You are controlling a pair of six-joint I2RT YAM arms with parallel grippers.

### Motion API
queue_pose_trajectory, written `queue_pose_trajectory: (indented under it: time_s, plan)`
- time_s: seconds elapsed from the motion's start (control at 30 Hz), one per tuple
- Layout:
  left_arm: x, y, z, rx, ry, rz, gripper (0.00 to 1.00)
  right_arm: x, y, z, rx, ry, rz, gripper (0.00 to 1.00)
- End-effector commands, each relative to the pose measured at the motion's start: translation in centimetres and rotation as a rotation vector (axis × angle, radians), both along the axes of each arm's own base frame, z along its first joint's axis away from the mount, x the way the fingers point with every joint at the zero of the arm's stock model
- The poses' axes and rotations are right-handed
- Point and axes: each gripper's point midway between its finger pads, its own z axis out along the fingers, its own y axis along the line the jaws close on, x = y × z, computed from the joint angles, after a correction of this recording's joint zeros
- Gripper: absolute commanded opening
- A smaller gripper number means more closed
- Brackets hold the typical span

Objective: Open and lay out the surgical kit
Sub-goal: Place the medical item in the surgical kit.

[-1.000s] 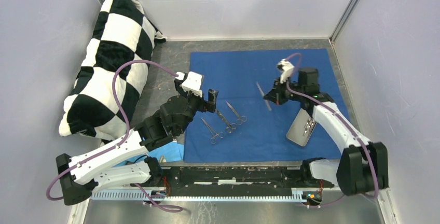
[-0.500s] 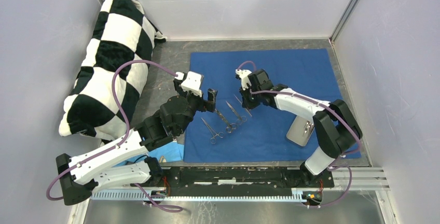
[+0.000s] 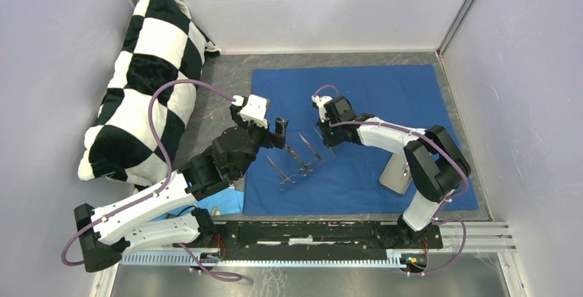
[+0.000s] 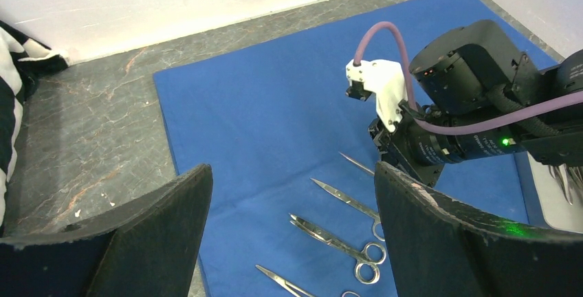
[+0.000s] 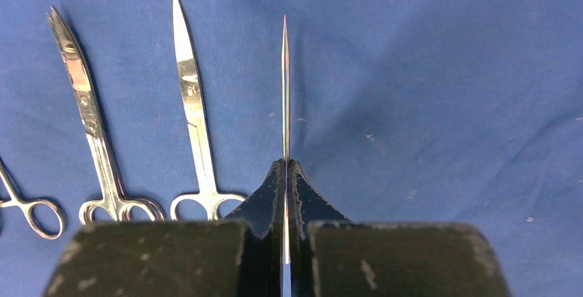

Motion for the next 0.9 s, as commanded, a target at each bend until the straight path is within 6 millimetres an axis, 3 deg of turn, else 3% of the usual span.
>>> queue_pose_trajectory:
  time_s: [0.0, 0.87]
  plan:
    - [0.2, 0.2, 1.4, -0.023, -0.035, 0.014, 0.93, 1.7, 1.2, 1.1, 0.017, -0.052, -0.015, 0.0]
    - [0.2, 0.2, 1.6, -0.024, -0.038, 0.013, 0.93, 2.0, 1.2, -0.7, -0.119, -0.044, 0.048, 0.01]
